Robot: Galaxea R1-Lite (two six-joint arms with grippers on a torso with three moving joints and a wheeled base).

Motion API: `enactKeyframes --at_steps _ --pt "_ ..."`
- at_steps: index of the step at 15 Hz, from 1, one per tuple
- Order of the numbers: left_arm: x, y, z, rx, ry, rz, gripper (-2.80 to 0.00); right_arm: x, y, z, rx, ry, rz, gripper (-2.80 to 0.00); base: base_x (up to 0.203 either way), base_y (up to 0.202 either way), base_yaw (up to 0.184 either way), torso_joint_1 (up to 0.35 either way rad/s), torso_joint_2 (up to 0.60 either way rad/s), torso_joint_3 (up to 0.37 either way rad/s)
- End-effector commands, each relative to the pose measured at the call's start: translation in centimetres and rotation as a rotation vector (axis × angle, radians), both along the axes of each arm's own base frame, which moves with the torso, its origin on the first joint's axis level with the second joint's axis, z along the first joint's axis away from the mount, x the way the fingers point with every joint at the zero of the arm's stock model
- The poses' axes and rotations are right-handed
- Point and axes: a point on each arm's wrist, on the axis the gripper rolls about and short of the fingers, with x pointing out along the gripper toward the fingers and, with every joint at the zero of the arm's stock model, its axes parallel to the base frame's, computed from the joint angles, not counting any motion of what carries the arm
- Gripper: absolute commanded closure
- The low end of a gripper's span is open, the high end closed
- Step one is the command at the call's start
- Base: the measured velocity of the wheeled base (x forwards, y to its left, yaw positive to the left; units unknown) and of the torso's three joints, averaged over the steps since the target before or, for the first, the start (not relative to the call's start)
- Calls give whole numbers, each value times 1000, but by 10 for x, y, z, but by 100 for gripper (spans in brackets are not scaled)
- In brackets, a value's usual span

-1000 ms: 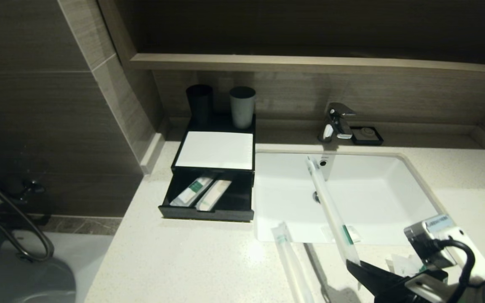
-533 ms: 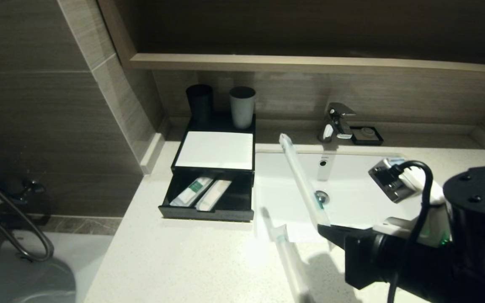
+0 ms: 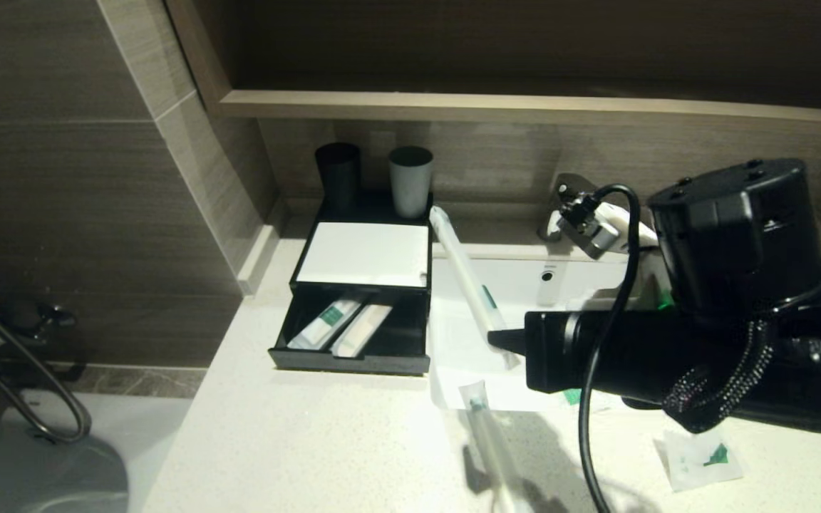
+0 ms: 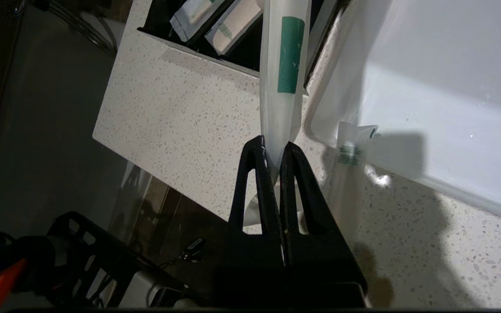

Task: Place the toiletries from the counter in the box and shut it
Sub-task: Place the bathroom toiletry into the drawer

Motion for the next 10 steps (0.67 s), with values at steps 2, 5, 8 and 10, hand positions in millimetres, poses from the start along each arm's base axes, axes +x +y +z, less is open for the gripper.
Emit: enactKeyframes --at_steps 2,5,8,10 --pt "0 0 0 0 1 1 0 8 -3 15 4 104 61 0 0 0 0 0 0 0" --pt "0 0 0 0 0 1 0 12 -10 30 14 211 140 0 0 0 0 0 0 0" --pt "0 0 0 0 0 1 0 23 -4 33 -9 280 159 0 0 0 0 0 0 0" --pt "0 0 0 0 0 1 0 34 4 32 -17 306 163 0 0 0 0 0 0 0"
